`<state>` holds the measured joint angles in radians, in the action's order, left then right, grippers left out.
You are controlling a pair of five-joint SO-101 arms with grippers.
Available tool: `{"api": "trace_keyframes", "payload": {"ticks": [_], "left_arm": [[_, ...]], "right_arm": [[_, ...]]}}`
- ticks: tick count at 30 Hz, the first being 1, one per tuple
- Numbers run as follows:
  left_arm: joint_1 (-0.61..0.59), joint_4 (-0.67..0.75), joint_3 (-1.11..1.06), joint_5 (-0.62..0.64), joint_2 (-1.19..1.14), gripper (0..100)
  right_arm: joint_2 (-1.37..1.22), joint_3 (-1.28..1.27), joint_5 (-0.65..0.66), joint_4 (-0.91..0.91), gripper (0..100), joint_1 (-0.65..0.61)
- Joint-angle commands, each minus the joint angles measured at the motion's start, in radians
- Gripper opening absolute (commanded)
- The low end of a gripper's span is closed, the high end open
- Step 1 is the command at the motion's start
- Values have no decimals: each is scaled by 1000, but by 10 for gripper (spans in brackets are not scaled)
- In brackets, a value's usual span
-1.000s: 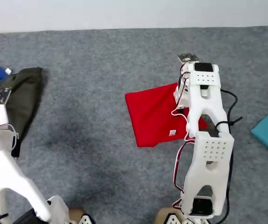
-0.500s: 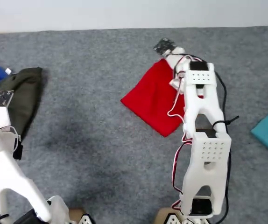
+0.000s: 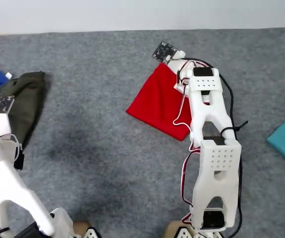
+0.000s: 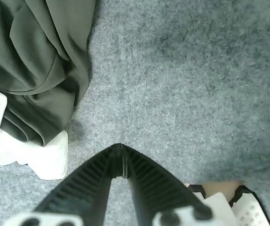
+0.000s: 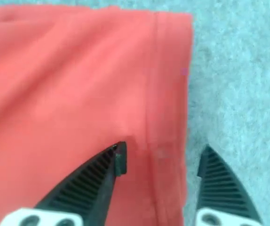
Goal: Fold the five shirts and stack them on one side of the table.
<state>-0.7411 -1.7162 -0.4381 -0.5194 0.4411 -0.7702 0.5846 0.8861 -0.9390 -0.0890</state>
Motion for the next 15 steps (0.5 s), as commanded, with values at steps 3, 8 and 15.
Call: {"api": "trace_keyframes", "payload": {"ticks": [3,8,15], "left_arm": [[0,-14,10,3,34,3],[0,-14,12,3,34,3],[3,-14,12,3,34,3]], "right_arm": [[194,34,-66,-90,178,-4],[351,34,-261,-191,143,18],[527,31,-730,-340,10,50]]}}
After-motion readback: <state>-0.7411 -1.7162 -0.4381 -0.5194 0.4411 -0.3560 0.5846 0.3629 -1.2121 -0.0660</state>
